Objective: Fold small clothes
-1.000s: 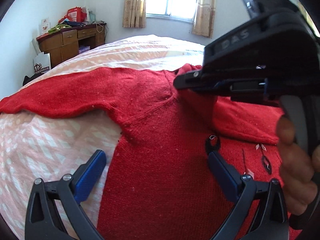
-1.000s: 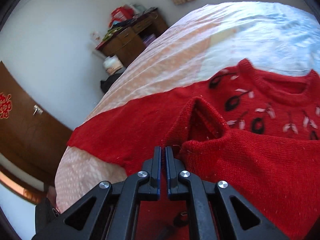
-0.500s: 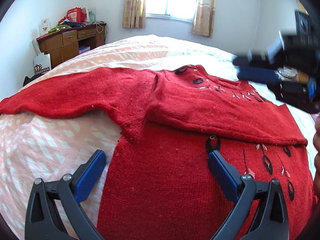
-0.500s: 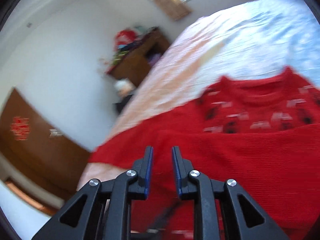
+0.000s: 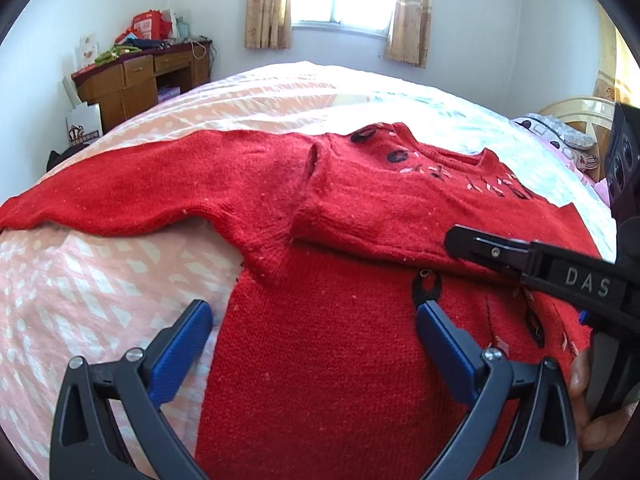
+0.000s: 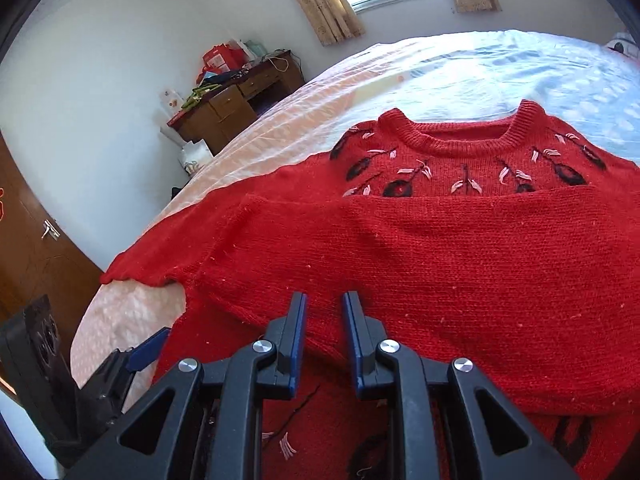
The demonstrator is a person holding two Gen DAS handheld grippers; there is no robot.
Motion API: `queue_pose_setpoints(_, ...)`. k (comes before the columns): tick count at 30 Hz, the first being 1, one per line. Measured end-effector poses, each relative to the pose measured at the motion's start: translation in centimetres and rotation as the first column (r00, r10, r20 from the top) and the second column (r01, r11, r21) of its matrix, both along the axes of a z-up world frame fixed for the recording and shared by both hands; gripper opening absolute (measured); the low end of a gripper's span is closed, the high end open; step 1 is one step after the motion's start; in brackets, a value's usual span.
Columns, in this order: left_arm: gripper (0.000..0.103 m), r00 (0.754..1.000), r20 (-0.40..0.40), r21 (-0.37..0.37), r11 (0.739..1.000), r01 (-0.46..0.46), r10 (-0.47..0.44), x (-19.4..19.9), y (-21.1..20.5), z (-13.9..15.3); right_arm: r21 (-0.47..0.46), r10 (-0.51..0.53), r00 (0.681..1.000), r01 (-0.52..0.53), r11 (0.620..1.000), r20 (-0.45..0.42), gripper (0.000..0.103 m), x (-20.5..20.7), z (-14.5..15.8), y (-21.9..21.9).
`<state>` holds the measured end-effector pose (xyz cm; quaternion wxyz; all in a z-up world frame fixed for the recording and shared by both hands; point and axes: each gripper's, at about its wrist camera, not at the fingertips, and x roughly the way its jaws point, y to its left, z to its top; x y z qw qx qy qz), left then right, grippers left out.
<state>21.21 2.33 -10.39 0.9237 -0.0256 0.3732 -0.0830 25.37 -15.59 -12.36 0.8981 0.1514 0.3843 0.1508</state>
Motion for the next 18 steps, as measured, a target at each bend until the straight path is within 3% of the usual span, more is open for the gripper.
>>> queue_pose_setpoints(3, 0.103, 0.999, -0.051, -0.019, 1.000, -0.004, 0.003, -0.3, 1.5, 1.0, 0.025, 0.001, 1.000, -0.001, 1.000, -0.003, 0.019, 0.2, -0.3, -0.4)
queue_pose_setpoints(8, 0.103, 0.974, -0.006, -0.019, 0.974, -0.224, 0.224, -0.7, 9.9, 4.4, 0.066, 0.004, 1.000, -0.004, 0.998, -0.006, 0.019, -0.3, -0.3, -1.2)
queue_pose_setpoints(10, 0.103, 0.944, 0.018, -0.025, 0.944, -0.329, 0.329, -0.2, 14.6, 5.9, 0.065, 0.005, 1.000, -0.005, 0.998, -0.005, 0.020, -0.4, -0.3, -1.2)
queue_pose_setpoints(12, 0.103, 0.894, 0.031, -0.012, 0.895, -0.447, 0.447, 0.8, 19.8, 7.1, 0.069, 0.005, 1.000, -0.005, 0.998, -0.005, 0.020, -0.4, -0.3, -1.2)
queue_pose_setpoints(16, 0.101, 0.771, 0.001, -0.074, 0.769, -0.635, 0.636, 2.3, 29.6, 7.0, 0.075, 0.005, 1.000, -0.004, 0.997, -0.006, 0.020, -0.3, -0.4, -1.3)
queue_pose_setpoints(18, 0.090, 0.734, -0.033, -0.111, 0.727, -0.678, 0.679, 2.9, 32.7, 6.0, 0.072, 0.004, 1.000, -0.004, 0.997, -0.006, 0.020, -0.4, -0.4, -1.3)
